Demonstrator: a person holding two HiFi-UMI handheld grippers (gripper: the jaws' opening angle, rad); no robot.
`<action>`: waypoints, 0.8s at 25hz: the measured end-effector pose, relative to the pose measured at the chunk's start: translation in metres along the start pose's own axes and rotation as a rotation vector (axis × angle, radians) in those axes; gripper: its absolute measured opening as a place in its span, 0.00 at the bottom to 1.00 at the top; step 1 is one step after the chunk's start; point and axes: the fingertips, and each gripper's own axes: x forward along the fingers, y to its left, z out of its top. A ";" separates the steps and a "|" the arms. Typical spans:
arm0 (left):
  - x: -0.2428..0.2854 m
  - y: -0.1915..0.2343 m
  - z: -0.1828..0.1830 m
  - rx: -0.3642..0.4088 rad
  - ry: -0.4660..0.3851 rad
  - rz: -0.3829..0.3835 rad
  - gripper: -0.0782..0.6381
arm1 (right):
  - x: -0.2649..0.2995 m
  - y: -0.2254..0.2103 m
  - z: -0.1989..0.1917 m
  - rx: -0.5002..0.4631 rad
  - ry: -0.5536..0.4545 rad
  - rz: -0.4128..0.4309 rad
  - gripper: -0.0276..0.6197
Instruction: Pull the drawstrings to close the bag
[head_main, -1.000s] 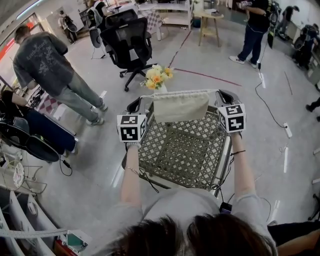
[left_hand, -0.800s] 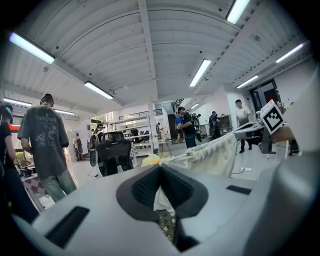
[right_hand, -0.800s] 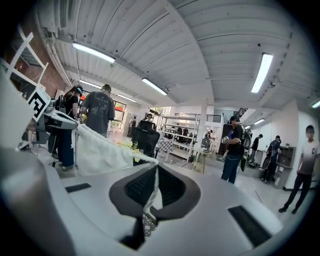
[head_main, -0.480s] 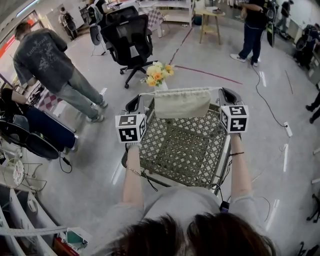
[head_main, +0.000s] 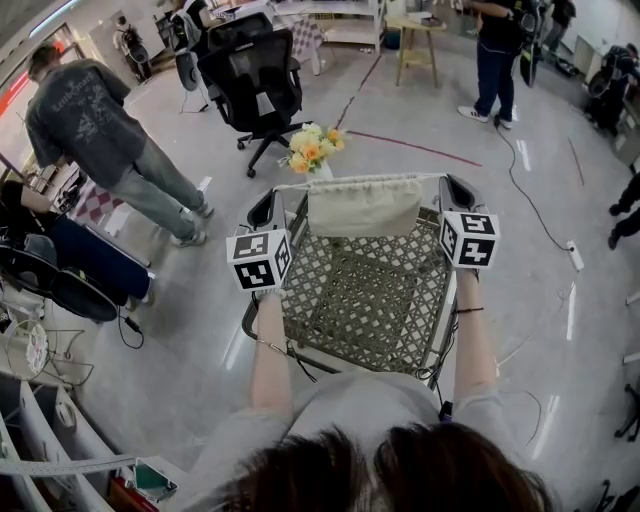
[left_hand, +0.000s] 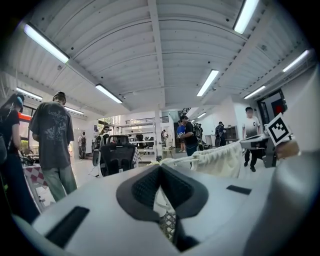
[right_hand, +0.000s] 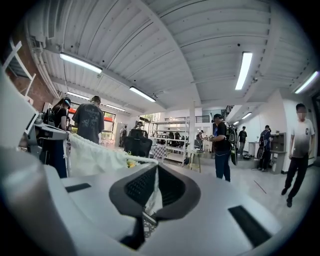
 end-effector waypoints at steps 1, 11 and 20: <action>-0.001 0.000 0.001 -0.009 -0.006 0.004 0.15 | -0.001 -0.001 0.000 0.008 -0.004 -0.005 0.08; -0.006 0.000 0.001 -0.048 -0.035 0.020 0.15 | -0.007 -0.006 -0.003 0.096 -0.031 -0.051 0.08; -0.014 0.003 0.001 -0.062 -0.052 0.034 0.15 | -0.013 -0.006 -0.006 0.148 -0.048 -0.081 0.08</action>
